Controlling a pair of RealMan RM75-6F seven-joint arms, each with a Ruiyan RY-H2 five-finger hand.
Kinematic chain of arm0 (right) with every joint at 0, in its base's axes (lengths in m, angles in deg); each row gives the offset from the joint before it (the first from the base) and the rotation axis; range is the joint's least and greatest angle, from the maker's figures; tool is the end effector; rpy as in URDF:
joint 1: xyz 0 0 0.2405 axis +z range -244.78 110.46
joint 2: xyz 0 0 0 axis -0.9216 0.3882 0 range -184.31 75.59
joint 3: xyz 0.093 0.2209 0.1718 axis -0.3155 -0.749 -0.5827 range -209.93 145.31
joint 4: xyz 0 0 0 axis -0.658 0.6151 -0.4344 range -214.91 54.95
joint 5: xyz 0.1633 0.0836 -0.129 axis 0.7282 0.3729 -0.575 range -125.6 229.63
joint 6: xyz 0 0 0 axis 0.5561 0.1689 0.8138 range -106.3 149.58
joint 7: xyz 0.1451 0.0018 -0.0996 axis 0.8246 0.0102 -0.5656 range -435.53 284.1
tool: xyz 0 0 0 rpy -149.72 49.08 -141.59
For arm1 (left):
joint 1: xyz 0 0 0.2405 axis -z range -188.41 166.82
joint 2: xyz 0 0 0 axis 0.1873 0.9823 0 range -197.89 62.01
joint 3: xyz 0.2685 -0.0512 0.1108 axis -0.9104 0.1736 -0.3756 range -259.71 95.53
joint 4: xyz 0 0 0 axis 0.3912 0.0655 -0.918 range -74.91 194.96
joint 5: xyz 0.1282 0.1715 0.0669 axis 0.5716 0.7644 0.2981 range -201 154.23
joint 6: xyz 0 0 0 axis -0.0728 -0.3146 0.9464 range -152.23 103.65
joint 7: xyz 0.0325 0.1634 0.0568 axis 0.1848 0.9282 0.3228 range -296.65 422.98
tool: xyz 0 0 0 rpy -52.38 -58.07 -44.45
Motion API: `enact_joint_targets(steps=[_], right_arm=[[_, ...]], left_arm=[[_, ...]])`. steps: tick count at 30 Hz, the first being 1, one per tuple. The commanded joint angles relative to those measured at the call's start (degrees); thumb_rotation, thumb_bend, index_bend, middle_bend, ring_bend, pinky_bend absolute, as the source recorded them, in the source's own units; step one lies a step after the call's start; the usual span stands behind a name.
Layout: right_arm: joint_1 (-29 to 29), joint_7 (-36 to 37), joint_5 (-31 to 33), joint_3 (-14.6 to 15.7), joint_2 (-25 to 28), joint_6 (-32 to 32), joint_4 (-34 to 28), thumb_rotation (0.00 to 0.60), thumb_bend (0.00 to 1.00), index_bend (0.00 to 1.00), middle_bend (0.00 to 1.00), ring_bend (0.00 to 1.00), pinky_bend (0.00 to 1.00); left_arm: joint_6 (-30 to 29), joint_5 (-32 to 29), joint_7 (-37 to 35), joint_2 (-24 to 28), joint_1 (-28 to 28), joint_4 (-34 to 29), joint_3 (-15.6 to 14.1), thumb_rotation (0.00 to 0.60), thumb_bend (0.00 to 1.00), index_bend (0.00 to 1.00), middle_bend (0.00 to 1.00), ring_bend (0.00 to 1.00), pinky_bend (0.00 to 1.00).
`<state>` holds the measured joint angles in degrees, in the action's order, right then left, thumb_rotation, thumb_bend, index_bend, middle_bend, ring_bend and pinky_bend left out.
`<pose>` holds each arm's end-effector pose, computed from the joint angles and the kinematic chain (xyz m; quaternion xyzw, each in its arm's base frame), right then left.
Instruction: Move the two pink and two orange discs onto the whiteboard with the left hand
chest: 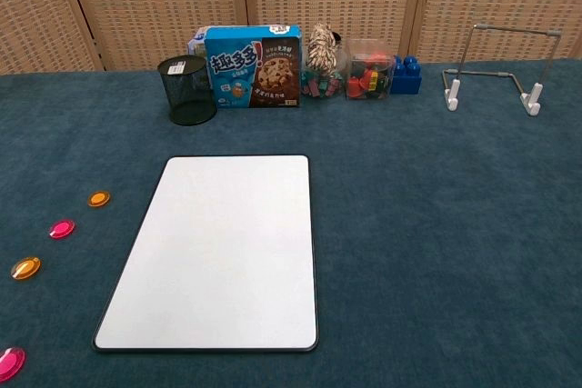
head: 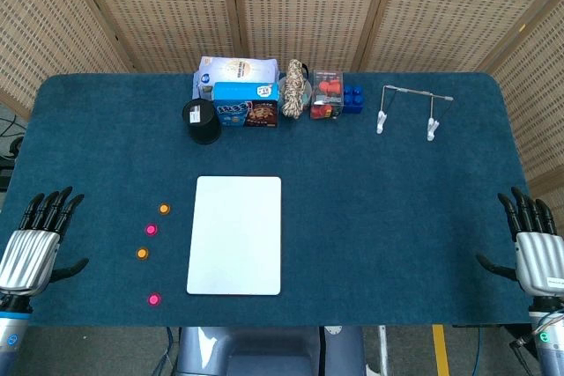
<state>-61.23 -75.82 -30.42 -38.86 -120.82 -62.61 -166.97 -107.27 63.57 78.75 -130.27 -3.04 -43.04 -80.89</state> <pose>-0.3680 -0.2391 0.1719 0.5736 -0.3670 0.3860 0.6224 -0.3032 0.2224 0.1451 -0.6501 -0.3473 -0.3552 0.5749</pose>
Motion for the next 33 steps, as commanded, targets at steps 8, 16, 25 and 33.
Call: enact_joint_targets(steps=[8, 16, 25, 33], right_arm=[[0.0, 0.4, -0.1, 0.1, 0.2, 0.1, -0.3, 0.600, 0.03, 0.00, 0.00, 0.00, 0.00], [0.3, 0.3, 0.6, 0.2, 0.6, 1.5, -0.9, 0.600, 0.03, 0.00, 0.00, 0.00, 0.00], [0.5, 1.9, 0.7, 0.5, 1.4, 2.6, -1.2, 0.600, 0.03, 0.00, 0.00, 0.00, 0.00], [0.4, 2.2, 0.5, 0.5, 1.6, 2.3, -1.3, 0.600, 0.03, 0.00, 0.00, 0.00, 0.00]], left_arm=[[2.2, 1.3, -0.8, 0.1, 0.6, -0.2, -1.5, 0.600, 0.00, 0.00, 0.00, 0.00, 0.00], [9.2, 4.9, -1.6, 0.8, 2.6, -0.7, -5.8, 0.600, 0.10, 0.28, 0.00, 0.00, 0.00], [13.0, 2.7, 3.9, -1.4, 3.0, -0.2, -7.2, 0.600, 0.29, 0.38, 0.00, 0.00, 0.00], [17.1, 2.8, 5.0, -3.9, 4.0, 3.2, -9.2, 0.600, 0.30, 0.39, 0.00, 0.00, 0.00]])
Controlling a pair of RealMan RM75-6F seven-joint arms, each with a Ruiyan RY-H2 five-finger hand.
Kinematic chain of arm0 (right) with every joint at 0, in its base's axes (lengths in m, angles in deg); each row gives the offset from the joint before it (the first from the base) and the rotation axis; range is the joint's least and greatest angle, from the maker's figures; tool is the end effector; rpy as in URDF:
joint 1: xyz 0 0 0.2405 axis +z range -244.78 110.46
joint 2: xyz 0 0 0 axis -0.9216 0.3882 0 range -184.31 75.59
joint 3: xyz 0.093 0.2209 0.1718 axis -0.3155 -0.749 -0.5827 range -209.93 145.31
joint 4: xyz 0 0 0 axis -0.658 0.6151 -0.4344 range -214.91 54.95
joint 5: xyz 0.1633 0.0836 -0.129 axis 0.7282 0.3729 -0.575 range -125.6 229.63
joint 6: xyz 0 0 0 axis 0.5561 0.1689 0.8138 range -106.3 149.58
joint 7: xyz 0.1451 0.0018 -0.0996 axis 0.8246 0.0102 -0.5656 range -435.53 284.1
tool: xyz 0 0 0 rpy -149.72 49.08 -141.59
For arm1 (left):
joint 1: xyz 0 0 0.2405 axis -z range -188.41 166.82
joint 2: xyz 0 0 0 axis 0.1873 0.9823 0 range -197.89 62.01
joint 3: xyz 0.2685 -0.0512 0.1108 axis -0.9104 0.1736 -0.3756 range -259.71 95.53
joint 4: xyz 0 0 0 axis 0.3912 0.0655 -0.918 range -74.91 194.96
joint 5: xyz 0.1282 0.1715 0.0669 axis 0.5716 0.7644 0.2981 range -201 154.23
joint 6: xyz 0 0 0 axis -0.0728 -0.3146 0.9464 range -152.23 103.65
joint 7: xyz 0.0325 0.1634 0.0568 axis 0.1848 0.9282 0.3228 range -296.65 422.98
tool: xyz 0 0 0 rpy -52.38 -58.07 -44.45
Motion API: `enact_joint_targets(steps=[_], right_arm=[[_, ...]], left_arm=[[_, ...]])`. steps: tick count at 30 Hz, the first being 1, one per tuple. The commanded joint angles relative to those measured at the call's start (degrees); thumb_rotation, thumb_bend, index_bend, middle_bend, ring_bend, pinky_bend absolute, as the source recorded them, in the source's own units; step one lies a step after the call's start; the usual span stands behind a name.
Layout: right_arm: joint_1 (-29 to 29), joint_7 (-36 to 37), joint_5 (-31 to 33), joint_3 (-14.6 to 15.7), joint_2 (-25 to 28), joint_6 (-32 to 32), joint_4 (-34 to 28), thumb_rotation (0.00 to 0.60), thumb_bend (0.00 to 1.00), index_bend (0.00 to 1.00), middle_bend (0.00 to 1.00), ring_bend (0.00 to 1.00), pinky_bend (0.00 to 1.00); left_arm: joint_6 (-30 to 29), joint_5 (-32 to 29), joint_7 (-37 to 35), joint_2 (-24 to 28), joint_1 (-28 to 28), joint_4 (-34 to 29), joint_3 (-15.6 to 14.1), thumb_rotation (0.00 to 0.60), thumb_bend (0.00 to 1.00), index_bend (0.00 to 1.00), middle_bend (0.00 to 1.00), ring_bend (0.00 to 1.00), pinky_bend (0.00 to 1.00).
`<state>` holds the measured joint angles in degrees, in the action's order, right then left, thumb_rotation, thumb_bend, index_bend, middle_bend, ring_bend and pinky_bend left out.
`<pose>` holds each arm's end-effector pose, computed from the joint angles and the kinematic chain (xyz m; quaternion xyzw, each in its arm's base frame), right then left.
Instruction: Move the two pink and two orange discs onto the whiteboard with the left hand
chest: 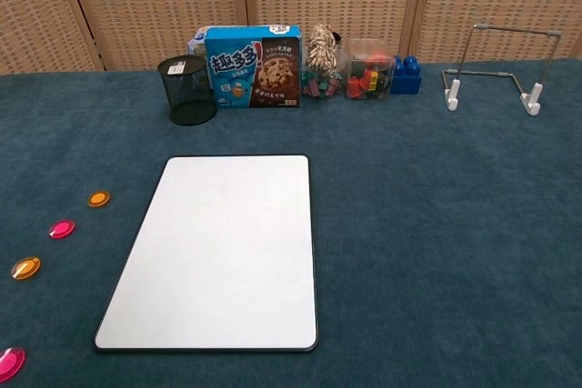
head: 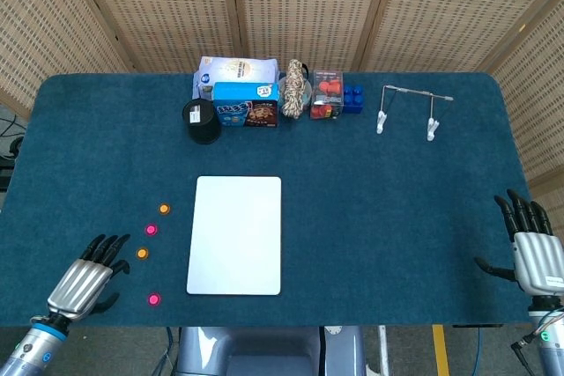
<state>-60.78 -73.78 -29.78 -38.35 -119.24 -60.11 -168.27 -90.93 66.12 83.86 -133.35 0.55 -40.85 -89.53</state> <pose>-0.3693 -0.2400 0.1720 0.5763 -0.3912 0.3812 0.6079 -0.3160 0.1886 0.0610 -0.7757 -0.3775 -0.2329 0.4490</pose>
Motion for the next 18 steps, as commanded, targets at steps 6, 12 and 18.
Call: enact_joint_targets(steps=[6, 12, 18], right_arm=[[0.0, 0.2, 0.1, 0.1, 0.1, 0.3, 0.0, 0.600, 0.03, 0.00, 0.00, 0.00, 0.00], [-0.1, 0.4, 0.4, 0.0, 0.2, 0.3, -0.4, 0.600, 0.03, 0.00, 0.00, 0.00, 0.00], [0.0, 0.4, 0.7, -0.1, 0.2, 0.4, -0.4, 0.600, 0.03, 0.00, 0.00, 0.00, 0.00]], left_arm=[[0.9, 3.0, -0.5, -4.9, 0.5, 5.7, -1.5, 0.600, 0.29, 0.39, 0.00, 0.00, 0.00], [1.0, 5.4, -2.7, -8.0, 1.4, 9.9, -1.9, 0.600, 0.28, 0.39, 0.00, 0.00, 0.00], [2.5, 5.8, -1.9, -9.8, 2.4, 10.9, -2.1, 0.600, 0.28, 0.39, 0.00, 0.00, 0.00]])
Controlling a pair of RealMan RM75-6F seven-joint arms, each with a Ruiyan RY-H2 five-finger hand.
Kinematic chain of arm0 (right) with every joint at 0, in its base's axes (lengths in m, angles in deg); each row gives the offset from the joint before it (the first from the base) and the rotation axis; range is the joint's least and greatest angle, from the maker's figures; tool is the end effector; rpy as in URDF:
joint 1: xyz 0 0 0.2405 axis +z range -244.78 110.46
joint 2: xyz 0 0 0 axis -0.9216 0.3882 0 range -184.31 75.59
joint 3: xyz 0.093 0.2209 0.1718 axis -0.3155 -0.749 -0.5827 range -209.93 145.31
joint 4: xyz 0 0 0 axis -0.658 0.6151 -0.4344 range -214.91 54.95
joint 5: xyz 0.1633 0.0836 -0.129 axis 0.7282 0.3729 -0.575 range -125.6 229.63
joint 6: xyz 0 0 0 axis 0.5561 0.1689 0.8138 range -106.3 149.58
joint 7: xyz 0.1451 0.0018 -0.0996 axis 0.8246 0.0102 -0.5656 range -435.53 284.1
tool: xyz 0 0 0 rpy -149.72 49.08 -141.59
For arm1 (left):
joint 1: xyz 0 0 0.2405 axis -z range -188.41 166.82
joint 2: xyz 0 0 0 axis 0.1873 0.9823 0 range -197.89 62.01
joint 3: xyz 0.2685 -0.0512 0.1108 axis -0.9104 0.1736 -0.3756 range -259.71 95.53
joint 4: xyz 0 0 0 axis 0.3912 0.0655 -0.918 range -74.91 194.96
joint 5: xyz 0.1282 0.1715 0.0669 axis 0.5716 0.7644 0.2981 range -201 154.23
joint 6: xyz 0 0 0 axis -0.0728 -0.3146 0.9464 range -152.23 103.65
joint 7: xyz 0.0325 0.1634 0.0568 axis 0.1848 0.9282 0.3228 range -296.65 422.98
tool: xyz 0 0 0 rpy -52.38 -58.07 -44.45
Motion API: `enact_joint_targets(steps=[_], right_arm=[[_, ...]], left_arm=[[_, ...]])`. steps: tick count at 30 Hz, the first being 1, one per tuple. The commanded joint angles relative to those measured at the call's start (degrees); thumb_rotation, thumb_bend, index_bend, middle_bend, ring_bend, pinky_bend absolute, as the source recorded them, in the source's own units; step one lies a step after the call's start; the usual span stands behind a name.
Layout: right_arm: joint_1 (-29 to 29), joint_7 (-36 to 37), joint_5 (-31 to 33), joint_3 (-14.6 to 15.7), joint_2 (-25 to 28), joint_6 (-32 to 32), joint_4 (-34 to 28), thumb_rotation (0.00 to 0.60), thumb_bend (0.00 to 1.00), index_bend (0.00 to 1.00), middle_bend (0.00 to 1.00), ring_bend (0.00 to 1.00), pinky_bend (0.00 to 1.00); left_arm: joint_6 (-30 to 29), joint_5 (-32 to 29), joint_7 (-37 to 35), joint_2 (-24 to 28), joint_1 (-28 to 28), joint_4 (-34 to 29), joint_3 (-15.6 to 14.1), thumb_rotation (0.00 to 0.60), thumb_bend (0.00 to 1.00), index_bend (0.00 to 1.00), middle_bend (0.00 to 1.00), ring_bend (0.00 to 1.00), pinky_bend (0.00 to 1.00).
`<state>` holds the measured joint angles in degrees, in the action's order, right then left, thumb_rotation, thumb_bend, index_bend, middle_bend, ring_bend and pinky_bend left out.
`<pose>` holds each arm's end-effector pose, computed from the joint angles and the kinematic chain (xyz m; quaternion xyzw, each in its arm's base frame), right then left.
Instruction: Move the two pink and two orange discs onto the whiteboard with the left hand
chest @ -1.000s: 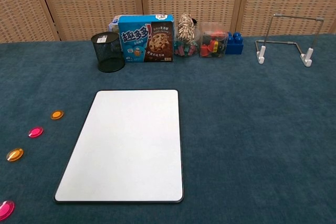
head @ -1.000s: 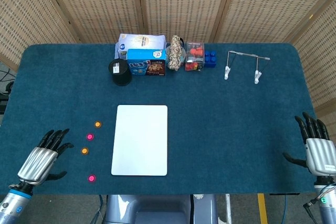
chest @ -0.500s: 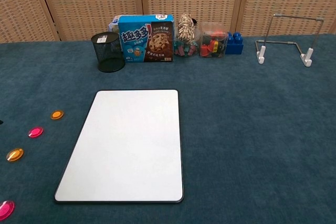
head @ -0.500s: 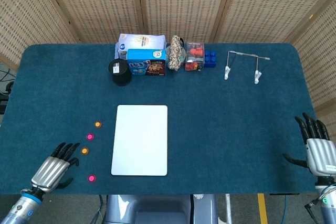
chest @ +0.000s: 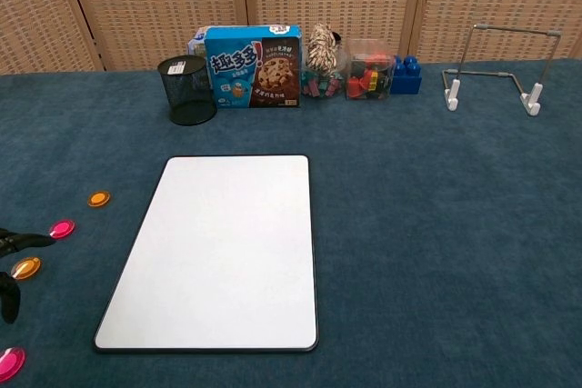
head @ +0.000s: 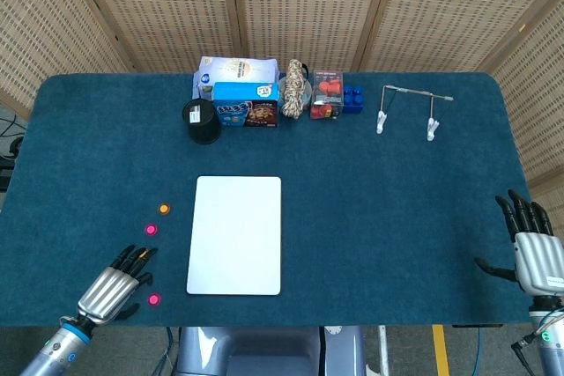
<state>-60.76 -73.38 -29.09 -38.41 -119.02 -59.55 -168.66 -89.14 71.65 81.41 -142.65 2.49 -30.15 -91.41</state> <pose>-0.3705 -0.2402 0.1721 0.5722 -0.3993 0.3802 0.6071 -0.3204 0.1868 0.0048 -0.8145 -0.3461 -0.2423 0.3976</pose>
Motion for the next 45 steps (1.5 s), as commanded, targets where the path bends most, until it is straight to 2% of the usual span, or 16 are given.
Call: enact_joint_targets(steps=[1, 19, 22, 25, 31, 34, 37, 42, 45], right_arm=[[-0.1, 0.1, 0.0, -0.1, 0.0, -0.2, 0.0, 0.600, 0.03, 0.00, 0.00, 0.00, 0.00], [-0.1, 0.0, 0.2, -0.1, -0.1, -0.3, 0.0, 0.600, 0.03, 0.00, 0.00, 0.00, 0.00], [-0.1, 0.1, 0.2, -0.2, -0.2, -0.3, 0.0, 0.600, 0.03, 0.00, 0.00, 0.00, 0.00], [-0.1, 0.2, 0.2, -0.2, -0.1, -0.3, 0.0, 0.600, 0.03, 0.00, 0.00, 0.00, 0.00], [-0.2, 0.3, 0.3, -0.2, -0.1, -0.3, -0.1, 0.600, 0.03, 0.00, 0.00, 0.00, 0.00], [-0.2, 0.4, 0.3, -0.2, -0.1, -0.3, -0.1, 0.600, 0.03, 0.00, 0.00, 0.00, 0.00], [-0.2, 0.4, 0.4, -0.2, 0.0, -0.2, -0.2, 0.600, 0.03, 0.00, 0.00, 0.00, 0.00], [-0.1, 0.6, 0.7, -0.3, 0.0, 0.2, -0.3, 0.600, 0.03, 0.00, 0.00, 0.00, 0.00], [0.0, 0.7, 0.8, -0.3, 0.1, 0.3, -0.4, 0.600, 0.03, 0.00, 0.00, 0.00, 0.00]], left_arm=[[0.8, 0.3, 0.9, -0.7, 0.5, 0.4, -0.3, 0.600, 0.28, 0.39, 0.00, 0.00, 0.00], [1.8, -0.2, 4.6, -4.0, 0.9, 2.5, -0.9, 0.600, 0.28, 0.40, 0.00, 0.00, 0.00], [1.2, -0.3, 5.1, -4.6, 0.6, 3.0, -0.8, 0.600, 0.29, 0.45, 0.00, 0.00, 0.00], [0.9, -0.9, 5.3, -4.8, 0.4, 3.1, -0.6, 0.600, 0.31, 0.54, 0.00, 0.00, 0.00], [0.9, -2.0, 4.6, -4.3, 0.8, 2.3, 0.0, 0.600, 0.32, 0.55, 0.00, 0.00, 0.00], [1.1, -2.8, 4.0, -3.7, 1.6, 0.7, 1.1, 0.600, 0.32, 0.55, 0.00, 0.00, 0.00], [2.4, -4.6, 4.3, -2.8, 3.6, -3.0, 3.7, 0.600, 0.32, 0.55, 0.00, 0.00, 0.00], [6.2, -12.2, 10.3, -3.4, 7.9, -9.1, 10.0, 0.600, 0.32, 0.55, 0.00, 0.00, 0.00], [8.8, -17.5, 14.3, -4.8, 10.1, -10.6, 12.2, 0.600, 0.31, 0.55, 0.00, 0.00, 0.00]])
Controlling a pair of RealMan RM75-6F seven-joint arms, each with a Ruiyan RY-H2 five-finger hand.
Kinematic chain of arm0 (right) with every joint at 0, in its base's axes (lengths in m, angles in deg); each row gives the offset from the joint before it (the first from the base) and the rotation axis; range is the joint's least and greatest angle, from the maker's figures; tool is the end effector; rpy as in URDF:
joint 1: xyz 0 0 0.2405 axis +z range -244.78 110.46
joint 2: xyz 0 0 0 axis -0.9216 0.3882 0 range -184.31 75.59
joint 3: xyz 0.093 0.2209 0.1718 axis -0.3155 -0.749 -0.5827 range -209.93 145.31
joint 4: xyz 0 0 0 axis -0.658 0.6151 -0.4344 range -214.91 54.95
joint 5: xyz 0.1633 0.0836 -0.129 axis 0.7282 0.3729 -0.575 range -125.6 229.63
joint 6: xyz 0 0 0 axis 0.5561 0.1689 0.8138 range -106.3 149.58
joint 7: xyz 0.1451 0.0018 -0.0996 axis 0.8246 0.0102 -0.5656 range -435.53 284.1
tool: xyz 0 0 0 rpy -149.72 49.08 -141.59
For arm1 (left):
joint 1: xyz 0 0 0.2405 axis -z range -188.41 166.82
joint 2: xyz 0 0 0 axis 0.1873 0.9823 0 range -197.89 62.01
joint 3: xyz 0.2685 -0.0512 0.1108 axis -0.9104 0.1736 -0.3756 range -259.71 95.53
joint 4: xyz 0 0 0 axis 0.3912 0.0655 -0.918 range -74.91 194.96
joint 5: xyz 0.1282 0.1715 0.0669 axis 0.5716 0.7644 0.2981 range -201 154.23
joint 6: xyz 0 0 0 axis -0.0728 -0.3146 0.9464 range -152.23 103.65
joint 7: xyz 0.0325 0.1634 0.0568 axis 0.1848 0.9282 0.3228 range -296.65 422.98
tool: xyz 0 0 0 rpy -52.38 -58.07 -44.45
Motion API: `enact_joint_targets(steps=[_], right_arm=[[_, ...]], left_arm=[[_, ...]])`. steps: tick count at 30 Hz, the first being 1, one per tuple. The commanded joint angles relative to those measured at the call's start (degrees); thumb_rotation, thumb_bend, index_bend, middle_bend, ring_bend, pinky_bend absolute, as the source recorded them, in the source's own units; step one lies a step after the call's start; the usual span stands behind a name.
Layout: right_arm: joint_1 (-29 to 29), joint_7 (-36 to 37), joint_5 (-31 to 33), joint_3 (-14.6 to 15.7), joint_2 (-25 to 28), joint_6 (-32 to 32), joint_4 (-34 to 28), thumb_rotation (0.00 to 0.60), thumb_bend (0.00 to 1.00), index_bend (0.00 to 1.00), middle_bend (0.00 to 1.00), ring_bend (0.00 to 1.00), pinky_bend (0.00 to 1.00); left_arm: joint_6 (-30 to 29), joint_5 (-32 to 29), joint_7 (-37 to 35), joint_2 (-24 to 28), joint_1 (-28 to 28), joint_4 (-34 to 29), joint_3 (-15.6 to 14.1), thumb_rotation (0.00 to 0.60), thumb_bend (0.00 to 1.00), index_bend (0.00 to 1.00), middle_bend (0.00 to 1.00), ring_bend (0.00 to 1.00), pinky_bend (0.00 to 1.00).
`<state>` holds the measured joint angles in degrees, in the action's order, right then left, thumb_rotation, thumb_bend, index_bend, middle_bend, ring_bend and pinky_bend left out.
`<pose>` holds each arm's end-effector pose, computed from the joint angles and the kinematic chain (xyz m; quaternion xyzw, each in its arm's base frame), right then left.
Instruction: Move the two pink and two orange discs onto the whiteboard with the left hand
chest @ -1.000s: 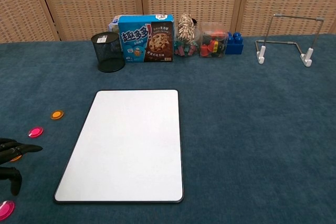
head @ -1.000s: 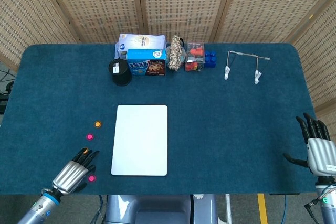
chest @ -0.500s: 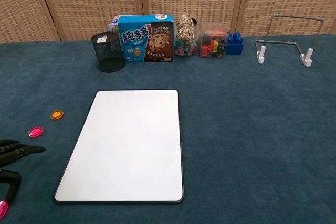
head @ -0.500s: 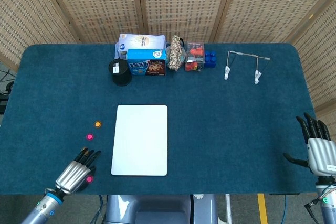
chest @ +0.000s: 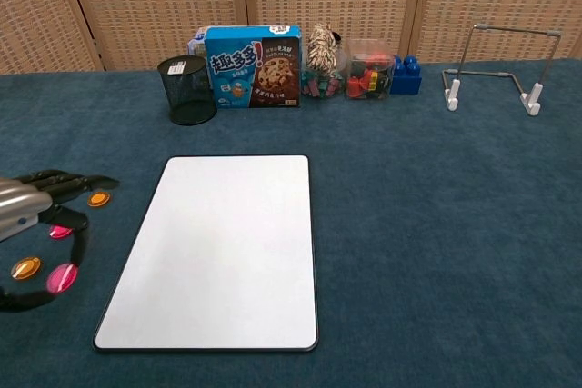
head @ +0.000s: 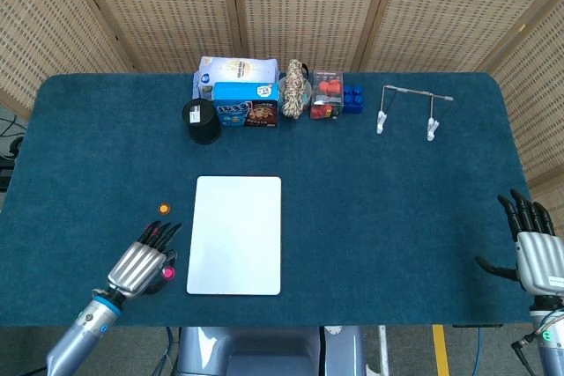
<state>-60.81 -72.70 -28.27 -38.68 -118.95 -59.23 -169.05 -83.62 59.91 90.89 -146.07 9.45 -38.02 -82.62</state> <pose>-0.3715 -0.2406 0.1727 0.5642 -0.4082 0.3830 0.6069 -0.2562 0.2516 -0.0125 -0.7980 -0.3439 -0.2802 0.4081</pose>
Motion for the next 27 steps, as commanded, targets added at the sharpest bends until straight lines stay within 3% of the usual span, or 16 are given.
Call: enact_joint_targets(steps=[1, 5, 7, 9, 11, 21, 27], right_arm=[[0.0, 0.0, 0.0, 0.0, 0.0, 0.1, 0.0, 0.600, 0.03, 0.00, 0.00, 0.00, 0.00], [0.1, 0.3, 0.2, 0.0, 0.2, 0.5, 0.1, 0.600, 0.03, 0.00, 0.00, 0.00, 0.00], [0.1, 0.4, 0.3, 0.0, 0.2, 0.6, 0.1, 0.600, 0.03, 0.00, 0.00, 0.00, 0.00], [0.1, 0.5, 0.3, 0.0, 0.2, 0.6, 0.1, 0.600, 0.03, 0.00, 0.00, 0.00, 0.00], [0.1, 0.5, 0.3, 0.0, 0.3, 0.6, 0.0, 0.600, 0.03, 0.00, 0.00, 0.00, 0.00], [0.1, 0.7, 0.3, 0.0, 0.3, 0.6, -0.1, 0.600, 0.03, 0.00, 0.00, 0.00, 0.00], [0.1, 0.7, 0.4, 0.1, 0.4, 0.8, -0.4, 0.600, 0.03, 0.00, 0.00, 0.00, 0.00]], left_arm=[[4.0, -7.8, 6.6, -2.1, 4.0, -3.0, 4.0, 0.600, 0.31, 0.55, 0.00, 0.00, 0.00], [4.8, -12.9, 11.5, -5.0, 6.2, -2.5, 4.8, 0.600, 0.29, 0.54, 0.00, 0.00, 0.00], [4.7, -14.7, 12.6, -6.1, 6.8, -2.2, 4.7, 0.600, 0.26, 0.46, 0.00, 0.00, 0.00], [4.8, -15.7, 12.6, -6.7, 7.3, -2.3, 4.5, 0.600, 0.22, 0.26, 0.00, 0.00, 0.00], [4.6, -15.8, 12.1, -6.9, 7.7, -2.4, 4.3, 0.600, 0.21, 0.19, 0.00, 0.00, 0.00], [2.5, -14.4, 6.7, -3.7, 7.2, -1.9, 2.8, 0.600, 0.22, 0.18, 0.00, 0.00, 0.00], [2.1, -14.4, -3.0, 1.1, 4.6, 3.7, 1.1, 0.600, 0.25, 0.29, 0.00, 0.00, 0.00]])
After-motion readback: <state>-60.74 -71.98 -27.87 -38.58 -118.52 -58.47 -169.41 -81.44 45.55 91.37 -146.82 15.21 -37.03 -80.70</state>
